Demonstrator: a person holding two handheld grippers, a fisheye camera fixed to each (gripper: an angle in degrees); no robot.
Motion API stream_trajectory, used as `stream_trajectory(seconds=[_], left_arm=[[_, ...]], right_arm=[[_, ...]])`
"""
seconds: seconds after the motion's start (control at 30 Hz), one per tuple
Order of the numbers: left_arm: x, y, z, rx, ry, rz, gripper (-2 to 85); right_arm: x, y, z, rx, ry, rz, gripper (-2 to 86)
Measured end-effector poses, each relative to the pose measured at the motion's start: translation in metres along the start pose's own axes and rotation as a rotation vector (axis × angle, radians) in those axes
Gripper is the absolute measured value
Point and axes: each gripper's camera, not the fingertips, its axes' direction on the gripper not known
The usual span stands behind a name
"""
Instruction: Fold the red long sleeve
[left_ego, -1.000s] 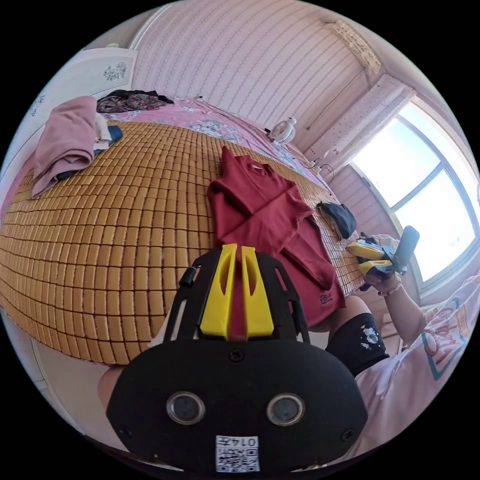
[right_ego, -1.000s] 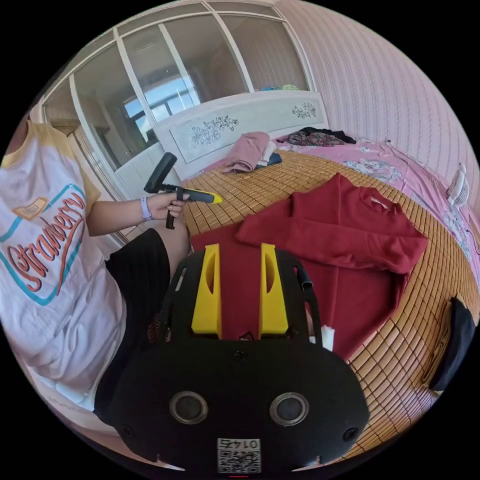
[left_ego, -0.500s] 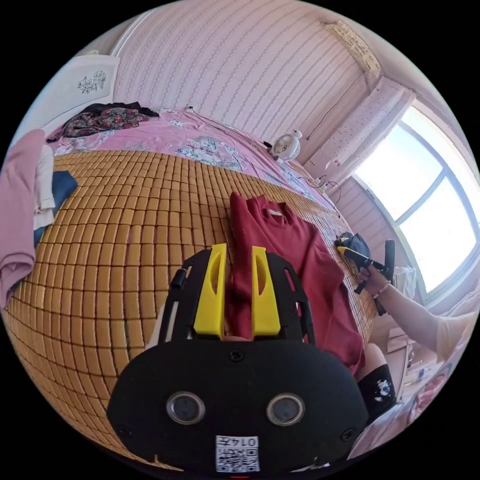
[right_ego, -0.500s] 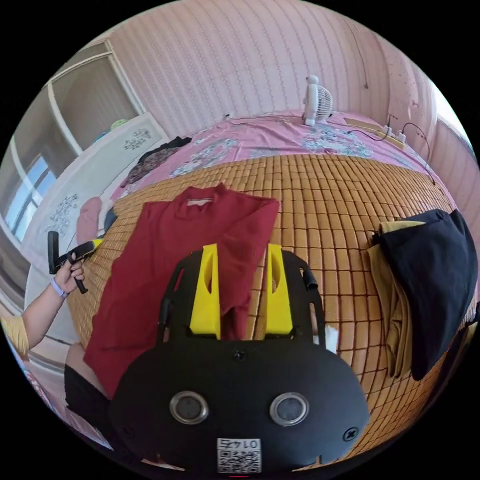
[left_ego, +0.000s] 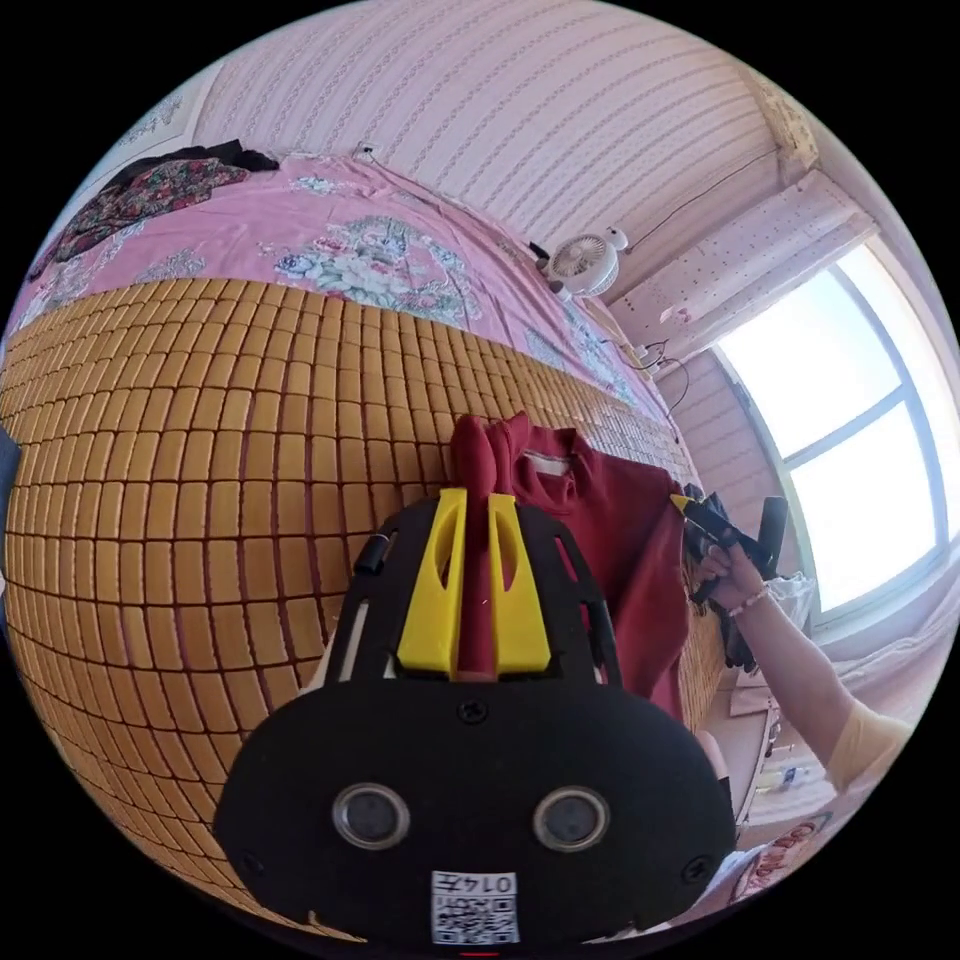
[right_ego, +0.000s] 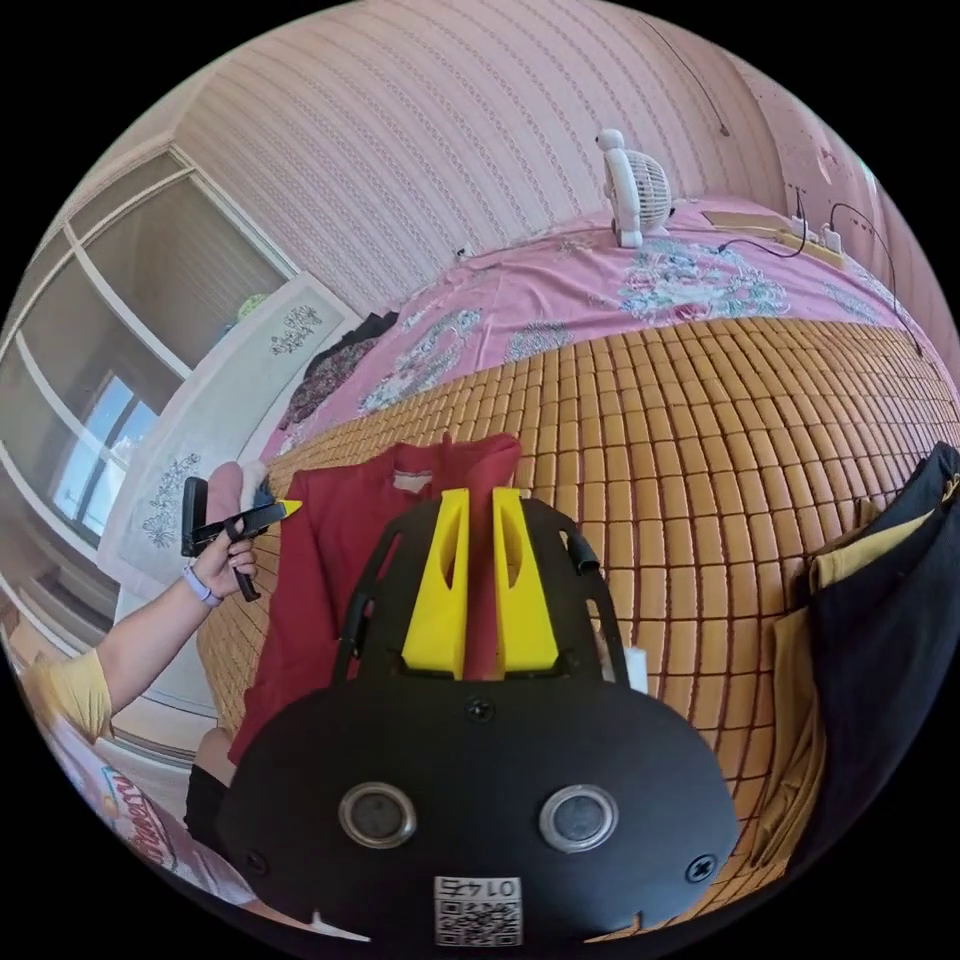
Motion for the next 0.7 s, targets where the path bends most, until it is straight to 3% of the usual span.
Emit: stream_trajectory(seconds=[0.13, 0.2, 0.33, 0.43, 0.57, 0.7], left_arm=[[0.028, 0.024, -0.066, 0.132, 0.054, 0.120, 3.9], [0.043, 0.056, -0.100, 0.173, 0.104, 0.236, 3.9], [0.057, 0.177, -0.156, 0.054, 0.229, 0.500, 4.3], [0.044, 0.275, -0.169, -0.144, 0.185, 0.432, 3.8], [0.038, 0.361, -0.181, -0.200, 0.078, 0.280, 2.6], [0.064, 0.387, -0.172, -0.178, -0.014, 0.236, -0.3]], right_arm=[[-0.036, 0.013, -0.056, 0.147, -0.147, -0.133, 3.5], [-0.070, 0.049, -0.097, 0.191, -0.221, -0.312, 3.5], [-0.106, 0.130, -0.144, 0.096, -0.301, -0.447, 4.3], [-0.121, 0.205, -0.151, -0.099, -0.299, -0.380, 6.0], [-0.135, 0.269, -0.127, -0.358, -0.062, -0.257, 8.0], [-0.174, 0.252, -0.119, -0.270, -0.006, -0.271, 7.3]])
